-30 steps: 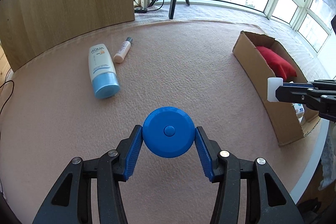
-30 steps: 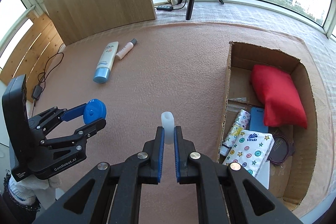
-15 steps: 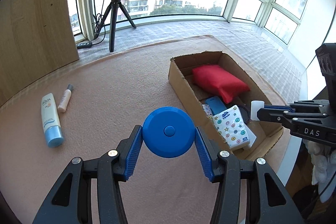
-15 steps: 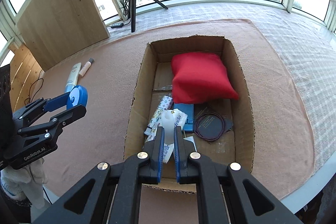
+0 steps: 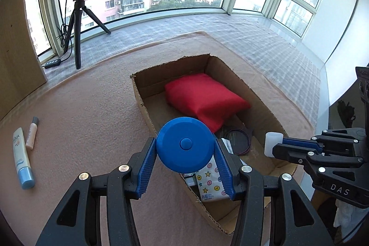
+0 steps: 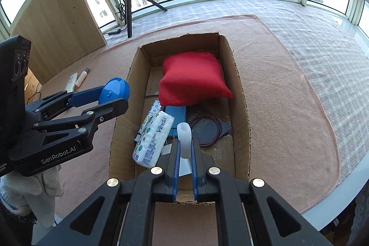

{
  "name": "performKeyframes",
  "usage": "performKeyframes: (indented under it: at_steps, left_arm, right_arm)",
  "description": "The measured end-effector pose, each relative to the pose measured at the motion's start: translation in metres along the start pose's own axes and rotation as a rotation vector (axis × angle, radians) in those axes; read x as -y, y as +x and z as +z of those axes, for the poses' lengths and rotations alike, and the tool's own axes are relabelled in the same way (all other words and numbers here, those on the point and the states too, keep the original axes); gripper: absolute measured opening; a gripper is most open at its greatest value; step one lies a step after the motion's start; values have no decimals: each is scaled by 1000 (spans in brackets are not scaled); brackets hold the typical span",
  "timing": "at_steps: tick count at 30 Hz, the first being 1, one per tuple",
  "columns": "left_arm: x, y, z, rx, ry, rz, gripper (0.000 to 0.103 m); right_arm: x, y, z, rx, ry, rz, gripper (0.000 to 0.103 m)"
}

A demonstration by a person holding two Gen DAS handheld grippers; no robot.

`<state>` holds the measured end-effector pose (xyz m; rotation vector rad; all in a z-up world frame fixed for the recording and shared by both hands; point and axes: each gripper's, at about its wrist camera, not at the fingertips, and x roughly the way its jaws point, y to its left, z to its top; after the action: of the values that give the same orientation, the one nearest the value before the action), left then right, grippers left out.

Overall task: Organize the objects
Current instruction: 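Carry tape measure and white cup into the box and open both tools, then move both tools to the white AQUA sunscreen tube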

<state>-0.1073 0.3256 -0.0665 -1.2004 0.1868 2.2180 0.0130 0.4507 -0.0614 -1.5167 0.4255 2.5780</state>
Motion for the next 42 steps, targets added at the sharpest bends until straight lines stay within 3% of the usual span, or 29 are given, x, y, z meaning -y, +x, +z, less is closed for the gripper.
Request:
performKeyframes:
  at_steps: [10,14,25,42]
  left_arm:
    - [9,16,11,-24,11,-10,54]
    - [4,15,12,-17,-7,-5,55]
    - [-14,-4,3,-1,-44,2,55]
    - [-131,-80,-65,41,-256,107,55]
  right_arm:
    - [-1,-2,1,22,-19,-2,11]
    - [0,-4,2,30,-19,-19,26]
    - [-10,-3,4,39,5,8,41]
    - [-93,23,19,-3,-41,160,44]
